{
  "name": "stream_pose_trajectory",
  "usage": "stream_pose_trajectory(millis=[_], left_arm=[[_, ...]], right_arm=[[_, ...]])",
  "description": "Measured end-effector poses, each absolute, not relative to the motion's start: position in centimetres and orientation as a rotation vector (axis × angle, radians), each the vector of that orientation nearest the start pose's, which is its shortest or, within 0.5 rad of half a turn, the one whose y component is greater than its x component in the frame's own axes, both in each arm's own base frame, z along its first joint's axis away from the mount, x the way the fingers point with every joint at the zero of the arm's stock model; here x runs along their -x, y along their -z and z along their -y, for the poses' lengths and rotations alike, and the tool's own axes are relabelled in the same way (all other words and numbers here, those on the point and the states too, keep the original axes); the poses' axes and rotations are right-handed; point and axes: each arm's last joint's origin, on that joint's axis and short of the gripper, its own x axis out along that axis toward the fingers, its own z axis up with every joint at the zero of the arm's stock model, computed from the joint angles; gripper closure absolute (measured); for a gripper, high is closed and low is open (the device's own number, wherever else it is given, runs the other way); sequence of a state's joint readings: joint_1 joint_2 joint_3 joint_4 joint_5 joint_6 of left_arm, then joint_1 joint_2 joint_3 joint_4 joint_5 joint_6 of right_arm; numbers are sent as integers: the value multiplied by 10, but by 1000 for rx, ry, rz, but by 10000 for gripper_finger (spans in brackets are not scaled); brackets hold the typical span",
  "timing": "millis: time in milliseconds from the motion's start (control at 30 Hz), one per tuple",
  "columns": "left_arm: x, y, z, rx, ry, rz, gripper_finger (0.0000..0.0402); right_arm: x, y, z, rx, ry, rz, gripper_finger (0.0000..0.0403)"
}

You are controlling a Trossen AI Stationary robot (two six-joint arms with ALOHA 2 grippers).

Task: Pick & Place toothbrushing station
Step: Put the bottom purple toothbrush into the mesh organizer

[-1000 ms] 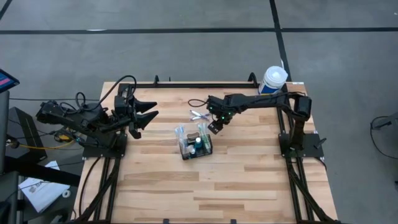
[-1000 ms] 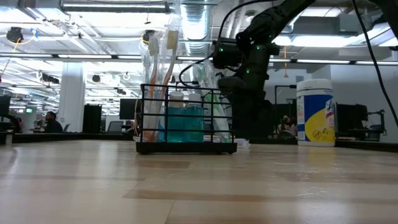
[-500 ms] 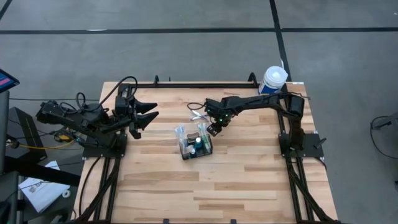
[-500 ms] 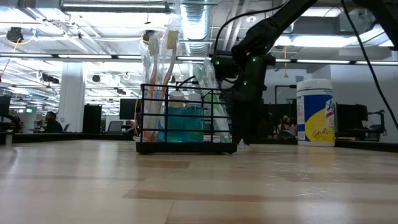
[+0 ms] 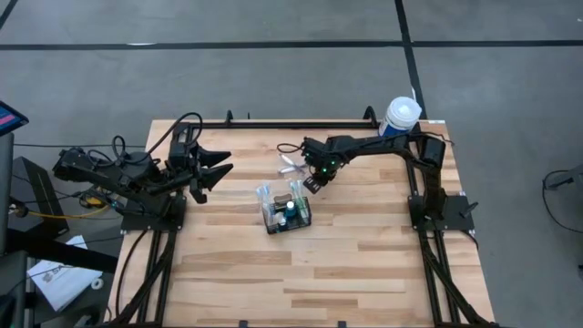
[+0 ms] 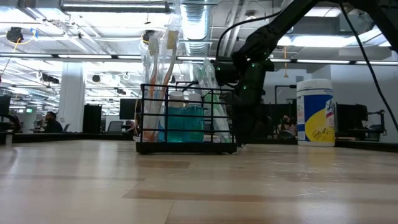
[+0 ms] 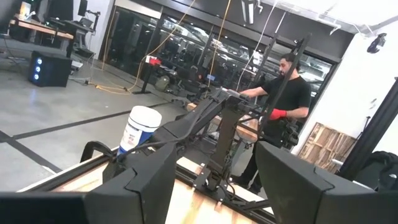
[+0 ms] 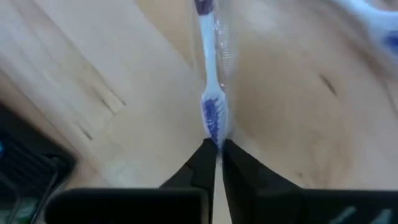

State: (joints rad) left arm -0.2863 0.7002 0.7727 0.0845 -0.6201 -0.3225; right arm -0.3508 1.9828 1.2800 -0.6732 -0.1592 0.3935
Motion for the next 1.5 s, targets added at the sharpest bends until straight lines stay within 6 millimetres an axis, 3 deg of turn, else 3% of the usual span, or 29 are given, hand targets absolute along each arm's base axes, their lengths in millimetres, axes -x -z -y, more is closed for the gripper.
stream_pose_trajectory(millis=[233,367,700,967,1200,1500], left_arm=[[-147,-365,26,387,-308,193,188],[-147,-365,26,386,-308,192,188],[-147,-365,26,339,-309,184,188],[-161,-358,24,222,-353,125,188],[-177,-348,16,3,-490,25,188],[-187,-340,13,-484,-574,-164,188]], right_arm=[[-350,-139,120,-721,351,-1300,401],[-347,-151,117,-752,306,-1291,402],[-320,-235,121,-834,267,-1045,403],[-320,-296,108,-973,16,-708,403],[-338,-320,91,-1079,-170,-537,403],[-348,-335,62,-1222,-402,-550,403]])
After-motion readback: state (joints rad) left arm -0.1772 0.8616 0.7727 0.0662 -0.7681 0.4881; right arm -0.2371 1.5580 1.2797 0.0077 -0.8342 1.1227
